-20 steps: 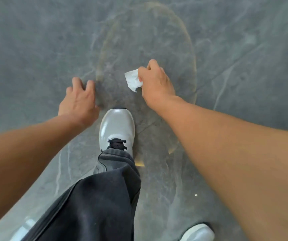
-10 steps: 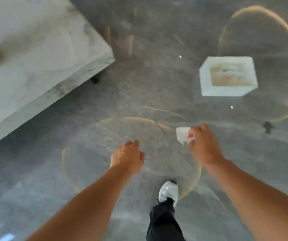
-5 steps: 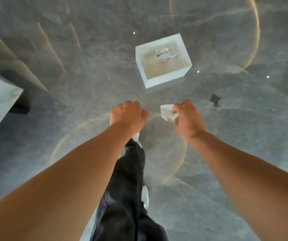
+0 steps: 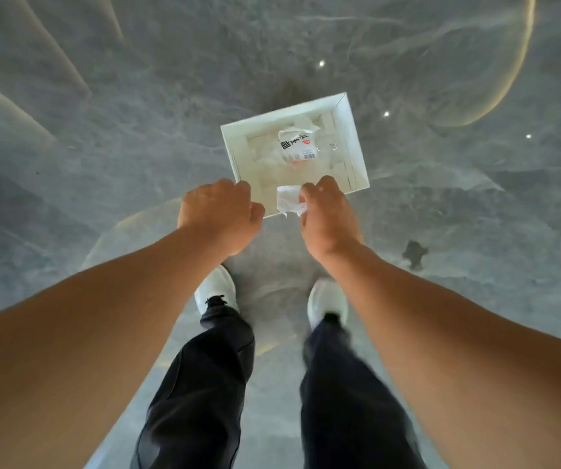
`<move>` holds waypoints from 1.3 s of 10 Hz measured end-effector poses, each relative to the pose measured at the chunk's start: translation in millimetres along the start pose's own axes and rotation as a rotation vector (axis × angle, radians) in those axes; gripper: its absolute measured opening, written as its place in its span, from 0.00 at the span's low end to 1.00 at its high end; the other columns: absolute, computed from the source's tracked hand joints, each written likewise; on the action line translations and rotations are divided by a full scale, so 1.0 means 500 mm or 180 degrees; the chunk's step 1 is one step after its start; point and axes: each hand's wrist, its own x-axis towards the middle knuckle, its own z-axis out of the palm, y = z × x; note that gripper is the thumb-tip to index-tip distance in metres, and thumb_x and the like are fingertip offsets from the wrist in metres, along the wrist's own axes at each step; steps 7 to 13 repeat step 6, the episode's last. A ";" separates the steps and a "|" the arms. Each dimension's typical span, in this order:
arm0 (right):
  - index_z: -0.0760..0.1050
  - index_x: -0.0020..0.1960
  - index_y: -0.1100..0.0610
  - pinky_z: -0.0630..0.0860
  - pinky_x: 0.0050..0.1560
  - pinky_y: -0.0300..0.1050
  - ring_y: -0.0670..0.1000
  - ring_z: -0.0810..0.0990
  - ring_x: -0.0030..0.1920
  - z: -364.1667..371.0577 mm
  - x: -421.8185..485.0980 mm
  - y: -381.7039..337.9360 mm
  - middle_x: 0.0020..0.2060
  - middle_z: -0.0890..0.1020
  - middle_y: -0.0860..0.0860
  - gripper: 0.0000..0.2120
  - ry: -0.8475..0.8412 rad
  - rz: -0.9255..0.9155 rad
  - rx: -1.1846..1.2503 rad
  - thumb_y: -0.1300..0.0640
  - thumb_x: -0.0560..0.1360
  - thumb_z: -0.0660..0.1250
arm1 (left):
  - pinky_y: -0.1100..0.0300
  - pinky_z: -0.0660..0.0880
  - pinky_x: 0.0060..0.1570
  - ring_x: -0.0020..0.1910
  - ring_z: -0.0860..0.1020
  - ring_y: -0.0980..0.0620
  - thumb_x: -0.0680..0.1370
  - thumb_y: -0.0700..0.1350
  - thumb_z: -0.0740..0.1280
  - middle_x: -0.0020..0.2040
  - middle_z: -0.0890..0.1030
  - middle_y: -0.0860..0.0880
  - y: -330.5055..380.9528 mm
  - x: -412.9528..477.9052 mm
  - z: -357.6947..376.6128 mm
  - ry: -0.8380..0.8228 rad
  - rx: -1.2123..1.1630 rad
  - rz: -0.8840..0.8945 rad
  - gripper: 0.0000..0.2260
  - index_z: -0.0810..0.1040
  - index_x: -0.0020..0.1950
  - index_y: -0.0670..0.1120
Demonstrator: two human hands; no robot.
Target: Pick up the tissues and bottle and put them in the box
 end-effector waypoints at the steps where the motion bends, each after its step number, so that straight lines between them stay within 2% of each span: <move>1: 0.70 0.59 0.59 0.77 0.49 0.54 0.60 0.75 0.53 0.011 0.106 0.039 0.57 0.70 0.58 0.14 -0.0065 -0.0002 0.0037 0.67 0.74 0.63 | 0.54 0.66 0.37 0.43 0.76 0.40 0.76 0.53 0.53 0.43 0.75 0.44 0.046 0.082 0.064 -0.0365 -0.0098 -0.0182 0.15 0.74 0.49 0.44; 2: 0.67 0.65 0.54 0.76 0.48 0.53 0.60 0.72 0.58 0.041 0.196 0.096 0.63 0.67 0.56 0.23 -0.0376 -0.0003 0.0118 0.67 0.72 0.64 | 0.52 0.68 0.41 0.51 0.76 0.40 0.74 0.55 0.57 0.50 0.76 0.44 0.111 0.159 0.126 -0.0581 -0.0600 -0.0515 0.17 0.71 0.55 0.45; 3: 0.58 0.72 0.43 0.76 0.51 0.52 0.60 0.67 0.65 0.057 0.253 0.154 0.72 0.60 0.53 0.38 -0.1015 -0.0135 0.0071 0.66 0.70 0.69 | 0.43 0.67 0.61 0.71 0.62 0.38 0.72 0.61 0.64 0.73 0.61 0.43 0.159 0.226 0.171 -0.1390 -0.1112 -0.1015 0.38 0.52 0.76 0.50; 4: 0.56 0.74 0.45 0.75 0.56 0.54 0.60 0.68 0.65 0.054 0.272 0.214 0.72 0.61 0.54 0.37 -0.0998 -0.0350 -0.0155 0.63 0.71 0.69 | 0.41 0.57 0.70 0.74 0.53 0.37 0.73 0.63 0.63 0.78 0.52 0.44 0.197 0.258 0.192 -0.1864 -0.1240 -0.1260 0.41 0.44 0.77 0.50; 5: 0.63 0.69 0.55 0.76 0.52 0.56 0.62 0.71 0.60 0.030 0.287 0.267 0.64 0.69 0.58 0.27 -0.0462 -0.0533 -0.0449 0.62 0.72 0.66 | 0.43 0.63 0.63 0.68 0.63 0.38 0.74 0.62 0.60 0.70 0.66 0.43 0.213 0.267 0.193 -0.1835 -0.0739 -0.1076 0.31 0.60 0.73 0.48; 6: 0.63 0.67 0.57 0.76 0.47 0.54 0.61 0.72 0.55 0.017 0.303 0.286 0.59 0.70 0.60 0.28 0.0006 -0.0094 -0.0329 0.60 0.70 0.68 | 0.47 0.66 0.57 0.60 0.68 0.41 0.74 0.58 0.61 0.60 0.73 0.44 0.200 0.263 0.189 -0.1107 -0.0688 -0.1275 0.24 0.68 0.65 0.48; 13: 0.63 0.67 0.57 0.76 0.47 0.54 0.61 0.72 0.55 0.017 0.303 0.286 0.59 0.70 0.60 0.28 0.0006 -0.0094 -0.0329 0.60 0.70 0.68 | 0.47 0.66 0.57 0.60 0.68 0.41 0.74 0.58 0.61 0.60 0.73 0.44 0.200 0.263 0.189 -0.1107 -0.0688 -0.1275 0.24 0.68 0.65 0.48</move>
